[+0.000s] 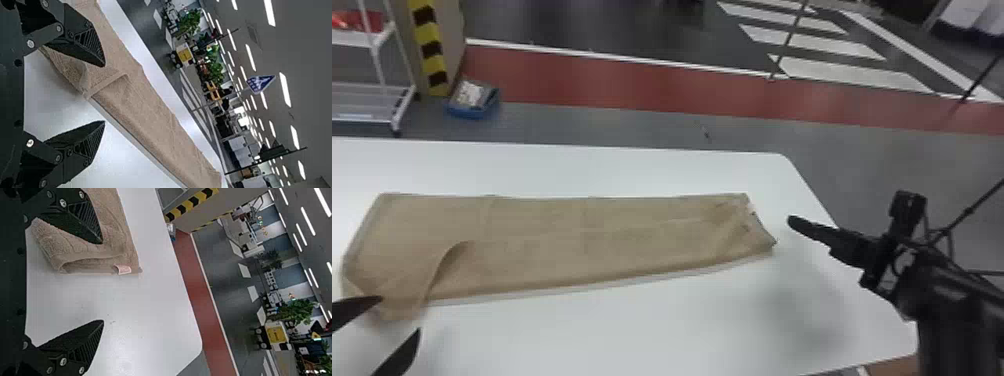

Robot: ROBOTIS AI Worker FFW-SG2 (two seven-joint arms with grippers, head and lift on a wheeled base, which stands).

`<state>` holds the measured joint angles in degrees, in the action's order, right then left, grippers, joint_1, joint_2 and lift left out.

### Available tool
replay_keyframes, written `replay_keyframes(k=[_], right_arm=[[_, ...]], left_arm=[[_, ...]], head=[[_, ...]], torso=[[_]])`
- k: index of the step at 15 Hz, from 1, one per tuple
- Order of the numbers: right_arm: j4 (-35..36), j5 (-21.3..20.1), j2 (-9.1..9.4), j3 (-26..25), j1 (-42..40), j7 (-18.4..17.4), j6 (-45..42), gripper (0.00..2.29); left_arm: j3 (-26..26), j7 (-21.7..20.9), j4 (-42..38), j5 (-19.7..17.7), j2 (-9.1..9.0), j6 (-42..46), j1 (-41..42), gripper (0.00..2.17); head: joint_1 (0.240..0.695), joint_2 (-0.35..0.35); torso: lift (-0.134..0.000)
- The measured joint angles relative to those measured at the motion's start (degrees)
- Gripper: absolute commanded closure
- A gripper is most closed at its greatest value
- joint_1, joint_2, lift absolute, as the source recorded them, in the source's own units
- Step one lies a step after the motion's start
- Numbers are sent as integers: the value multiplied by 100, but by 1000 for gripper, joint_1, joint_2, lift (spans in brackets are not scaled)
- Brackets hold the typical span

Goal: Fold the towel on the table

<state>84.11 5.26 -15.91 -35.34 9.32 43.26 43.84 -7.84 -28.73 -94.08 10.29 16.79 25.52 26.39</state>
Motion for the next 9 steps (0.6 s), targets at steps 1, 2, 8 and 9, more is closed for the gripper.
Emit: replay_keyframes(k=[1,2,8,9], right_arm=[[-1,45,-7,-19,0,8,10,188],[-4,86,-13,-36,-2,15,20,188],[-6,248,-58,-158,-9,78,231,188],[-6,279,-75,-163,-8,78,261,188]], left_arm=[[0,58,11,19,-1,0,-11,458],[0,115,42,45,-1,5,-27,458],[-5,281,311,199,1,89,-164,542],[-6,295,322,206,2,109,-169,542]], head=[[695,-298],[695,-297],[695,-289],[695,-289]], torso=[[-123],[-123],[-123],[-123]])
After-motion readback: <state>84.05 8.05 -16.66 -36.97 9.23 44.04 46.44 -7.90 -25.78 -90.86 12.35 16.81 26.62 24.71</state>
